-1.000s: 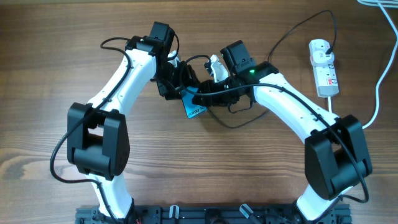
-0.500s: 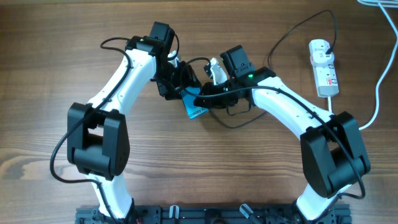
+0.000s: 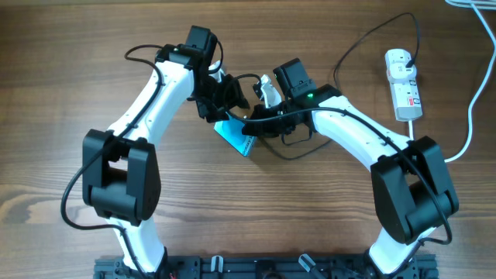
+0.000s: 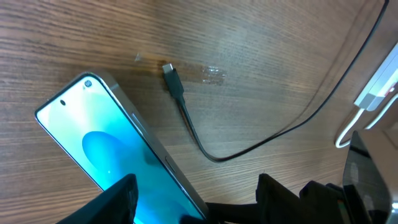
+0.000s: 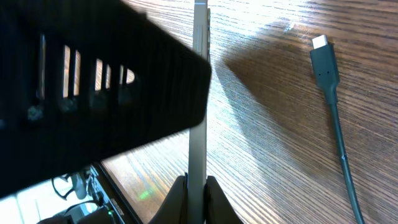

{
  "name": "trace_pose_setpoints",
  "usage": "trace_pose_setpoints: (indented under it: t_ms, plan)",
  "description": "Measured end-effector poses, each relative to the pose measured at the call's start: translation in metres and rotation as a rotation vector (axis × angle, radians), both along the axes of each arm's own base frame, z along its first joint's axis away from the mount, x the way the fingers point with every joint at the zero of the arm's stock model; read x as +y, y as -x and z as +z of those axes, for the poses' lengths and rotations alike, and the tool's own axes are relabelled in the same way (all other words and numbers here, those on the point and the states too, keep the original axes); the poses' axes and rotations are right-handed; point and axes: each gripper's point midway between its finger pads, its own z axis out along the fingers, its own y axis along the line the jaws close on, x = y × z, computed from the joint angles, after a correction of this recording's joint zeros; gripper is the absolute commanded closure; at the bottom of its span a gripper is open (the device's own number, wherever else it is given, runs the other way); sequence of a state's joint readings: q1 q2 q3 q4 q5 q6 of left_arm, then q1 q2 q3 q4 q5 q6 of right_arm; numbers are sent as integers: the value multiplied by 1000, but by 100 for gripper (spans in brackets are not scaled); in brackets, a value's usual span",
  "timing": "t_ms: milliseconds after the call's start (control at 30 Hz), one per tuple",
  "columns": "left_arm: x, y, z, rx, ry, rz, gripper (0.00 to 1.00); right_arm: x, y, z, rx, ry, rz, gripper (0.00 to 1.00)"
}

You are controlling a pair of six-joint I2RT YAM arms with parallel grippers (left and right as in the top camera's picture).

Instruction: Plug charger to phone and switch on socket

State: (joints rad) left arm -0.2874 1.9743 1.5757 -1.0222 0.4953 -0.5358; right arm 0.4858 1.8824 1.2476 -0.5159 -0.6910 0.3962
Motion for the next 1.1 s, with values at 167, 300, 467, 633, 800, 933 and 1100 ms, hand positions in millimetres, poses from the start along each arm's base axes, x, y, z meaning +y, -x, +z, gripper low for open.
trace_pose_setpoints:
  t_ms: [167, 300, 467, 633, 800, 933, 1100]
  plan:
    - [24, -14, 3, 0, 38, 68, 0, 2, -4, 3, -17, -20, 0, 96]
    - [41, -27, 36, -56, 295, 50, 0, 2, -20, 29, -39, -189, 13, 96]
    - [68, -30, 122, -306, 602, -16, 3, -28, -50, 78, -38, -463, -9, 96]
    - [57, -21, 146, -382, 634, -89, 9, -29, -54, 105, 14, -583, -2, 96]
    - [32, -17, 143, -411, 603, -172, 11, -18, -60, 131, 31, -663, 2, 96]
    - [26, -15, 158, -453, 619, -203, 12, -19, -73, 151, -7, -714, -29, 96]
    - [28, -15, 162, -466, 600, -203, 12, -19, -75, 160, 43, -739, -48, 96]
